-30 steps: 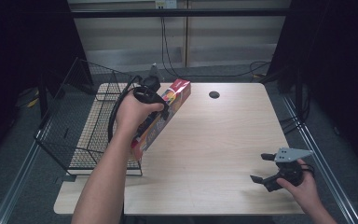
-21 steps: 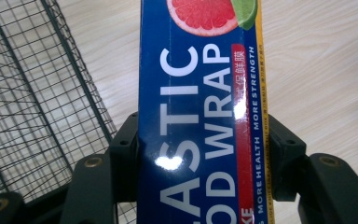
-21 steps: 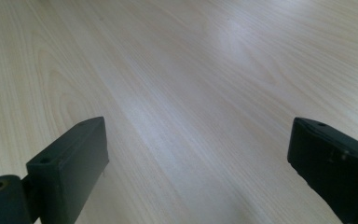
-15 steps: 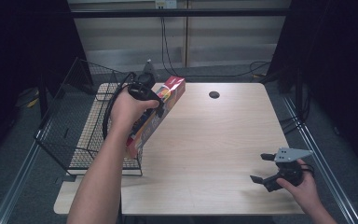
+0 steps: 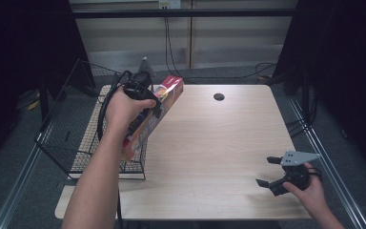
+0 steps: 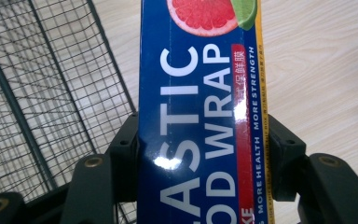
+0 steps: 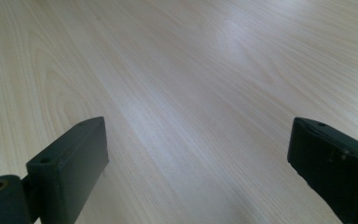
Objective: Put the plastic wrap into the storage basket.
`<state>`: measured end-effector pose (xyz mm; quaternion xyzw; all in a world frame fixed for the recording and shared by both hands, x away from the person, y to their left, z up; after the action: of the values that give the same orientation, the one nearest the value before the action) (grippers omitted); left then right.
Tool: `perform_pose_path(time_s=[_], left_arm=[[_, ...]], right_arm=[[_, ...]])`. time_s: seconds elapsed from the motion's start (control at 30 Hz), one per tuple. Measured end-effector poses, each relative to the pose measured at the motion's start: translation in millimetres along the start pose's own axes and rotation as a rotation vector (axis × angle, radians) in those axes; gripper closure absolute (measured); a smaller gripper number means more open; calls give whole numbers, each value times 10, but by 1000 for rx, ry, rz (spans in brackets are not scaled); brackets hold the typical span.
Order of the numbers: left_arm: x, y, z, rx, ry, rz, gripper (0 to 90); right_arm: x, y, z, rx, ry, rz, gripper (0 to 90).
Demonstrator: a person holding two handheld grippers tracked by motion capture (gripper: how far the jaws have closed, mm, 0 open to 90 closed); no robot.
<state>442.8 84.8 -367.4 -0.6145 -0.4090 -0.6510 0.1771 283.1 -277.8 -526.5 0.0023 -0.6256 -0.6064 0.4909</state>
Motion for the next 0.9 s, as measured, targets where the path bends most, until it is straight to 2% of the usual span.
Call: perform_pose_path(time_s=[0.3, 0.33, 0.37, 0.4, 0.43, 0.5, 0.53, 0.57, 0.67, 0.9], left_arm=[[84, -73, 103, 13, 16, -2, 430], [91, -79, 102, 27, 20, -3, 430], [101, -87, 119, 15, 20, -2, 430], [108, -91, 116, 26, 18, -5, 429], [122, -99, 134, 12, 18, -4, 429], [141, -102, 130, 24, 16, -7, 429], [153, -107, 145, 11, 20, -6, 429], [161, -102, 138, 25, 20, -14, 429], [198, -111, 154, 16, 22, -11, 429], [257, -136, 189, 34, 28, -21, 429]], right_arm=[[-8, -1, 19, 3, 10, 4, 48], [-8, -4, 22, 2, 12, 6, 48], [-8, -4, 22, 3, 11, 6, 48], [-7, -2, 22, 1, 11, 4, 48], [-7, 1, 22, 1, 10, 3, 48], [-8, -1, 25, 1, 12, 5, 48], [-10, -4, 26, 0, 13, 7, 48], [-13, -4, 21, 3, 7, 5, 47], [-13, -3, 23, 3, 8, 6, 47], [-8, -2, 22, 1, 8, 5, 48]])
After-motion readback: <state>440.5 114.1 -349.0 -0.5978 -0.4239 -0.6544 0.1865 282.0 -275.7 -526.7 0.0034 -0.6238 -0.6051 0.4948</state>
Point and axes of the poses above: each handheld gripper's, and its own axes: x roughly backward along the jaws, y roughly out of its top, z roughly to its left, the point moved 9 cm from there along -x, roughly forward along the jaws, and after that the axes turned 14 degrees about -x, right-handed, at the moved point
